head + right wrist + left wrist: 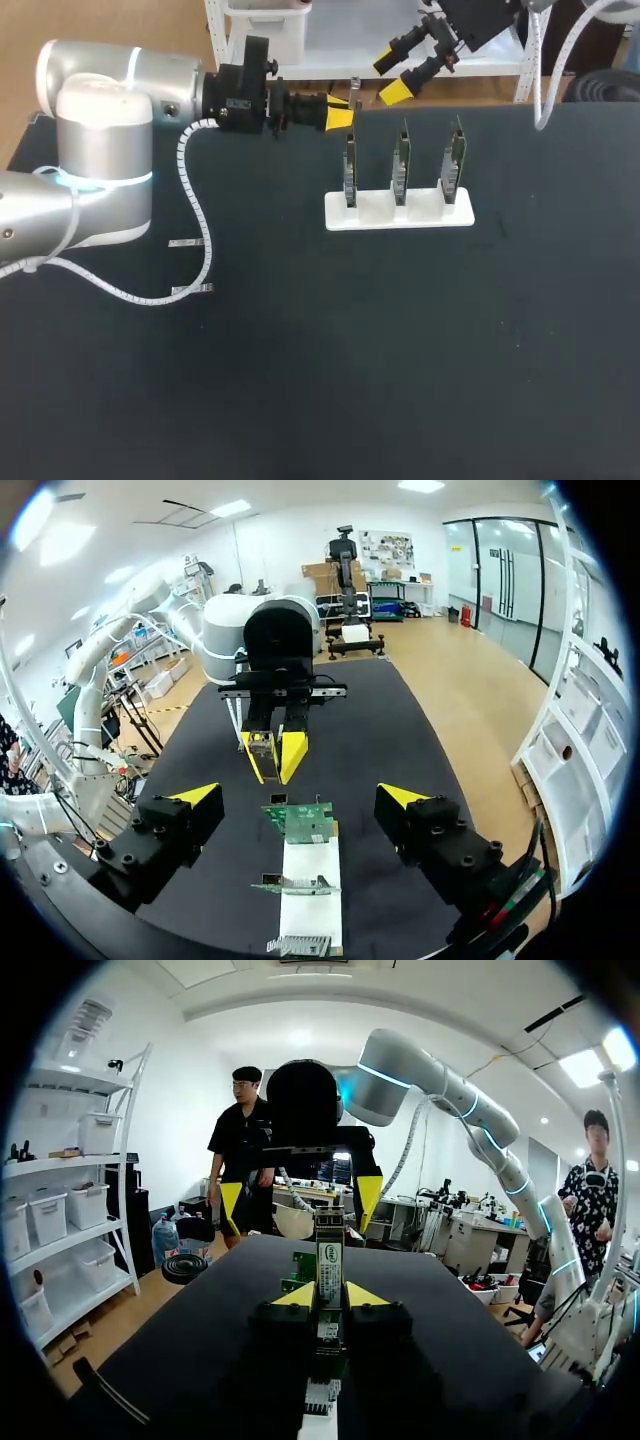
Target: Pick up the optical module with the left hand, and insert it into the network port with the right hand.
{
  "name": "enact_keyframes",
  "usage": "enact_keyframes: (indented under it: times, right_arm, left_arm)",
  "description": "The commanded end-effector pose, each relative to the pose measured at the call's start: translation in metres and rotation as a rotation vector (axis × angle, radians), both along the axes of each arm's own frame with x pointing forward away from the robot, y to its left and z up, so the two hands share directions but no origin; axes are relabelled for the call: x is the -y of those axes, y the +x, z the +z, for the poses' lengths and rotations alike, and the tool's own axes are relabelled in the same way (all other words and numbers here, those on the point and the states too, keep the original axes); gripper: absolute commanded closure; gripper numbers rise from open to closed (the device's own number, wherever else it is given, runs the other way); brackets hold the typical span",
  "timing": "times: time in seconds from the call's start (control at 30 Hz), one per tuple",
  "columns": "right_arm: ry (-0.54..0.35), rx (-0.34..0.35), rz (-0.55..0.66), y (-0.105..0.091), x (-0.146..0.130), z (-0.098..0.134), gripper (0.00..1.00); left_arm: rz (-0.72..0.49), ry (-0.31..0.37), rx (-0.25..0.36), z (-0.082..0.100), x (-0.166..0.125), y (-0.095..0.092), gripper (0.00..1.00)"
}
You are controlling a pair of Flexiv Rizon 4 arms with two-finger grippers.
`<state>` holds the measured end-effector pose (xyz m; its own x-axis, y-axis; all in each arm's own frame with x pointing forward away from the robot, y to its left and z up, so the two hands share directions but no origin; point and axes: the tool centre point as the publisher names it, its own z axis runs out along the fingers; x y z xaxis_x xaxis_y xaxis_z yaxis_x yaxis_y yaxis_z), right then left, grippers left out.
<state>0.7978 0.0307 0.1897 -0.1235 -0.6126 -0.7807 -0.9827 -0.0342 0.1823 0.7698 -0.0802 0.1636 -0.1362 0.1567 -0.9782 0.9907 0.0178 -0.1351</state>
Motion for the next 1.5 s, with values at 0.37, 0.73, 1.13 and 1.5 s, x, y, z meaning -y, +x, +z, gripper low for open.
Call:
enact_keyframes:
  times: [0.37, 0.73, 1.13, 1.5]
  right_arm:
    - [0.028, -0.022, 0.062, -0.001, -0.02, 0.0, 0.0]
    - [0.04, -0.016, 0.046, -0.007, -0.026, 0.004, 0.0]
    - [0.051, -0.022, 0.037, -0.013, -0.034, 0.007, 0.0]
    - [0.054, -0.022, 0.037, -0.015, -0.037, 0.007, 0.0]
  left_arm:
    - [0.0, 0.001, 0.0, 0.0, 0.0, 0.0, 1.0]
    - [0.0, 0.001, 0.0, 0.0, 0.0, 0.0, 1.0]
    - [0.0, 0.001, 0.0, 0.0, 0.0, 0.0, 1.0]
    - [0.0, 0.001, 0.0, 0.0, 0.0, 0.0, 1.0]
